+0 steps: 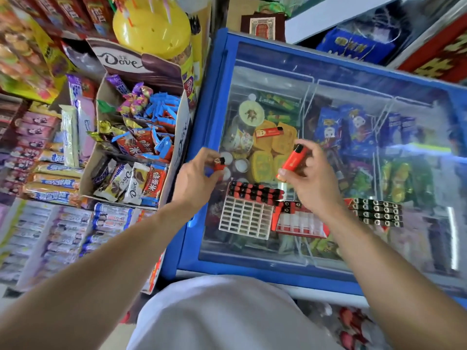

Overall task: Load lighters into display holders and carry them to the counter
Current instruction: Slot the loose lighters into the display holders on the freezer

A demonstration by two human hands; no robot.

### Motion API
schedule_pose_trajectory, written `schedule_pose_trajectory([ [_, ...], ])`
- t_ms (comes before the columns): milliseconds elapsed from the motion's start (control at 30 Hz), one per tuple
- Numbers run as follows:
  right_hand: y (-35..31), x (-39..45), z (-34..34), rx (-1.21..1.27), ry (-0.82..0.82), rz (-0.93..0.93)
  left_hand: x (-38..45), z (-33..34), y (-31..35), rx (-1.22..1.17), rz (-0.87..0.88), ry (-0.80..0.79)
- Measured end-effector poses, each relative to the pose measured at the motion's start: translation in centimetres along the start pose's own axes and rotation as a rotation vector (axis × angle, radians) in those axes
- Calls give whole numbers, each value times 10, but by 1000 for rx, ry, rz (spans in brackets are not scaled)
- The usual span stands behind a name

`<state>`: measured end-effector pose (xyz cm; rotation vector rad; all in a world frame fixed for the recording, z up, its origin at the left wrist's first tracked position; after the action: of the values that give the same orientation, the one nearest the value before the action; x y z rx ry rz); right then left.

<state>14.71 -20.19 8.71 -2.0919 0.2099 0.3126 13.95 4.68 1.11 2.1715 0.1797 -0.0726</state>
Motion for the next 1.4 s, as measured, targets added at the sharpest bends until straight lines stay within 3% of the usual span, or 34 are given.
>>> schedule_pose_trajectory([
  [233,23,-81,1,-89,-45,-56,-65,2,-3,-154,-22,-15],
  [400,30,-91,19,-162,-1,-143,-78,17,-10,-148,-45,-77],
  [733,40,-88,51,-296,-13,-122,-81,21,-5,-59,-1,-160],
  [967,30,-73,73,-408,43,-300,-87,12,-11,-53,-47,-98],
  [1167,20,-60,96,-658,203,-510,-87,5,-19,-54,-140,-88],
  [1400,24,-54,96,-745,266,-517,-90,5,-26,-42,-164,-84],
])
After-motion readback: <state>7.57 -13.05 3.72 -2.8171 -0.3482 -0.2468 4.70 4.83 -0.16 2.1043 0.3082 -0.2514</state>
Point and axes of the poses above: each hand's wrist, its own x-axis towards the middle knuckle, its own z-axis out of the palm, y = z × x, the point moved 4 cm from there along x, towards the middle knuckle, and after that the axes turned 1 degree about -y, right-handed, at the moved point
